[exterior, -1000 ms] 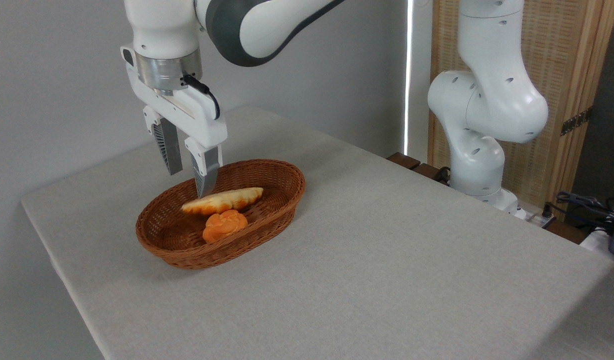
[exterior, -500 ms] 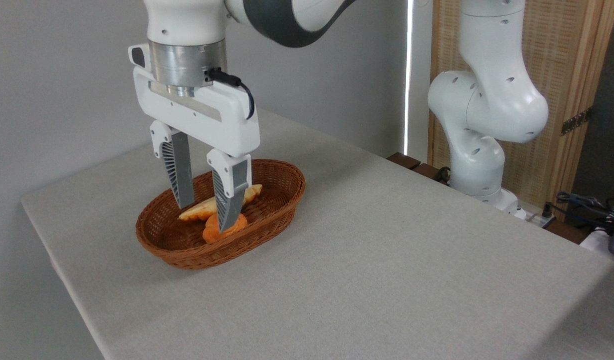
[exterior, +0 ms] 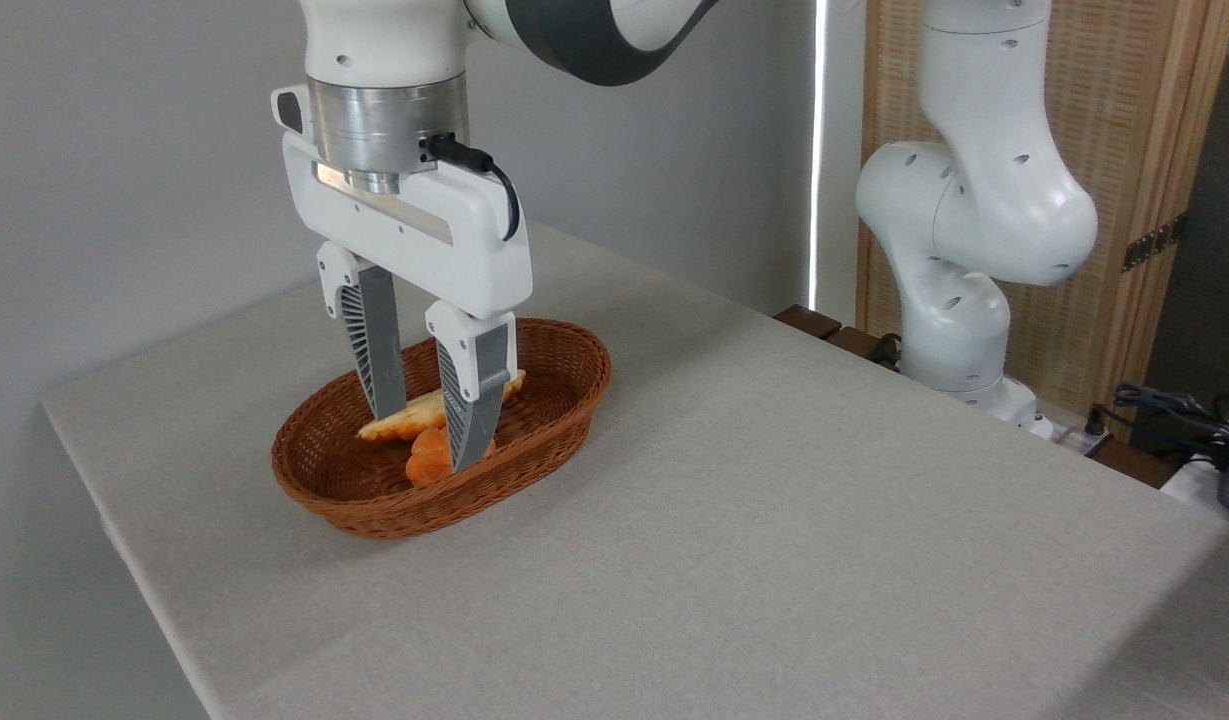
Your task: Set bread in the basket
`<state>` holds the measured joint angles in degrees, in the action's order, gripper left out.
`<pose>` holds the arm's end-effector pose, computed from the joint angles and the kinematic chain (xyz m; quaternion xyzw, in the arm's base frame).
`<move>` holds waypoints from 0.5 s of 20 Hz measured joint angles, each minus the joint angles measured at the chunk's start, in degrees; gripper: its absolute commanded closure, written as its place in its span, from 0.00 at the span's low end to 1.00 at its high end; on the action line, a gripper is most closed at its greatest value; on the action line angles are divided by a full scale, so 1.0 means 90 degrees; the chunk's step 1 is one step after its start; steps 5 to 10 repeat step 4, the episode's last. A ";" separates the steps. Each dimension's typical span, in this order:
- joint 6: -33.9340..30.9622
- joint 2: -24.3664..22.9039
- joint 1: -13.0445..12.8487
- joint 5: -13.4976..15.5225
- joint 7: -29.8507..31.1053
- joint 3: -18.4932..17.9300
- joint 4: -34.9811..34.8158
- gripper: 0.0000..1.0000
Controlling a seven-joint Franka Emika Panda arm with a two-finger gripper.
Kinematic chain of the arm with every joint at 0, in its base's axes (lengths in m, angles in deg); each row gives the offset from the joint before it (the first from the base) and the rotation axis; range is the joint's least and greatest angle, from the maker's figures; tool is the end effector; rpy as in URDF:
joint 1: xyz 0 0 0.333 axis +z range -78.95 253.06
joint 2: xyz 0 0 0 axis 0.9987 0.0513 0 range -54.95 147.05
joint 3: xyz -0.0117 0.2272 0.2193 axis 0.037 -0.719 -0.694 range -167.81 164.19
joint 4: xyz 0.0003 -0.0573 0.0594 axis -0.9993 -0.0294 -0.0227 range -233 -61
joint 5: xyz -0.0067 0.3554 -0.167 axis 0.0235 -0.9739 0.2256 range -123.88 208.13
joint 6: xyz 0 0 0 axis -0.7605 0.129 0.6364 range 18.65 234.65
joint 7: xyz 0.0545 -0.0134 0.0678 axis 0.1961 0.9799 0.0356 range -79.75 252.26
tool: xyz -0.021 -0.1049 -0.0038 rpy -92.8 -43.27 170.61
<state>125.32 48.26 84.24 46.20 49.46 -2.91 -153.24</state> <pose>0.5870 -0.0235 0.5759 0.9440 -0.3219 0.0704 0.0138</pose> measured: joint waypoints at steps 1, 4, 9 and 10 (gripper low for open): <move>-0.0082 0.0000 -0.0015 -0.0001 0.0000 0.0008 0.0000 0.00; -0.0155 0.0000 -0.0026 -0.0001 0.0000 0.0004 0.0000 0.00; -0.0155 0.0000 -0.0026 -0.0001 0.0000 0.0004 0.0000 0.00; -0.0155 0.0000 -0.0026 -0.0001 0.0000 0.0004 0.0000 0.00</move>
